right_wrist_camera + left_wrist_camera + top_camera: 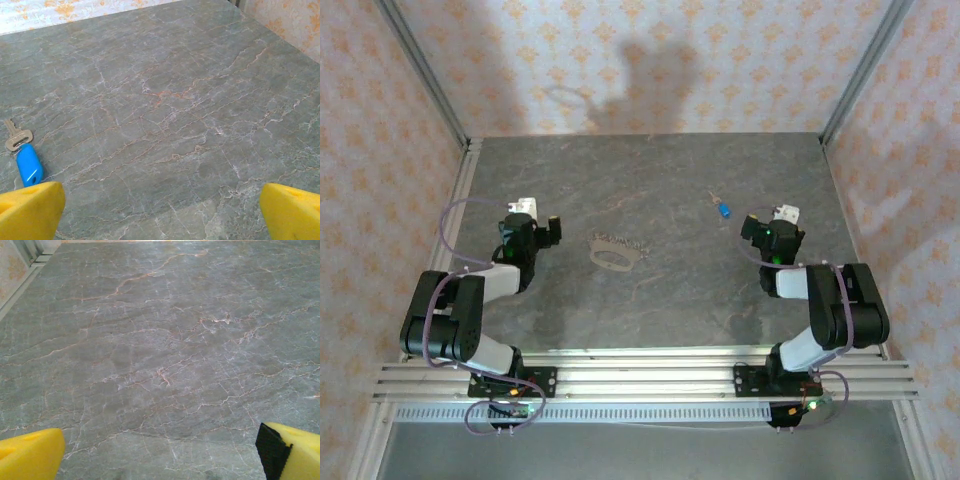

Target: Put the keys on the keyring

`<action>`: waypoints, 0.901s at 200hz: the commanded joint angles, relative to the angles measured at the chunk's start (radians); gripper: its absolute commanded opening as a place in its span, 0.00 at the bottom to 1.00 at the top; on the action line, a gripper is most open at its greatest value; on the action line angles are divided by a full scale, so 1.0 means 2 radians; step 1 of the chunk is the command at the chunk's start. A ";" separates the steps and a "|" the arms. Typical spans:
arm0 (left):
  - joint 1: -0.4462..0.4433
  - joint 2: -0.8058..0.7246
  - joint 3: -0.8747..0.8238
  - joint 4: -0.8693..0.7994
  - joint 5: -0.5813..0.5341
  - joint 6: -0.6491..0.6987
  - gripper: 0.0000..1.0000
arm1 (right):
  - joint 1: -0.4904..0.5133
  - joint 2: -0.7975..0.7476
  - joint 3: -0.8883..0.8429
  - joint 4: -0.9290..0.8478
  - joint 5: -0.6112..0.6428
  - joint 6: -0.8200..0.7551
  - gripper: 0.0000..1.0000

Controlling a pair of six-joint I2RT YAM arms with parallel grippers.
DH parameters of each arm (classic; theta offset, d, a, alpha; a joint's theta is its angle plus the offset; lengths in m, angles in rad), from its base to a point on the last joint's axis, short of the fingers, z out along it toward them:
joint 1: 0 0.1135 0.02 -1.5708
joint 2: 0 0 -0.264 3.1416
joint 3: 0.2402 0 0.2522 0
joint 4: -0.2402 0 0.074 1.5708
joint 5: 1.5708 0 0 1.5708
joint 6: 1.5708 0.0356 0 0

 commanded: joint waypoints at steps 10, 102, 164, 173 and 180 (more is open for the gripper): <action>0.000 0.001 0.008 0.006 -0.011 0.011 1.00 | 0.003 -0.002 0.005 0.000 -0.007 -0.008 0.99; 0.000 0.001 0.008 0.006 -0.009 0.010 1.00 | 0.003 -0.003 0.005 0.000 -0.007 -0.008 0.99; 0.009 0.002 0.012 0.001 0.002 0.004 1.00 | -0.004 -0.001 0.009 -0.006 -0.019 -0.004 0.99; 0.009 0.003 0.012 0.001 0.002 0.005 1.00 | -0.005 -0.001 0.009 -0.006 -0.020 -0.004 0.99; 0.009 0.003 0.012 0.000 0.002 0.005 1.00 | -0.005 -0.001 0.009 -0.006 -0.021 -0.003 0.99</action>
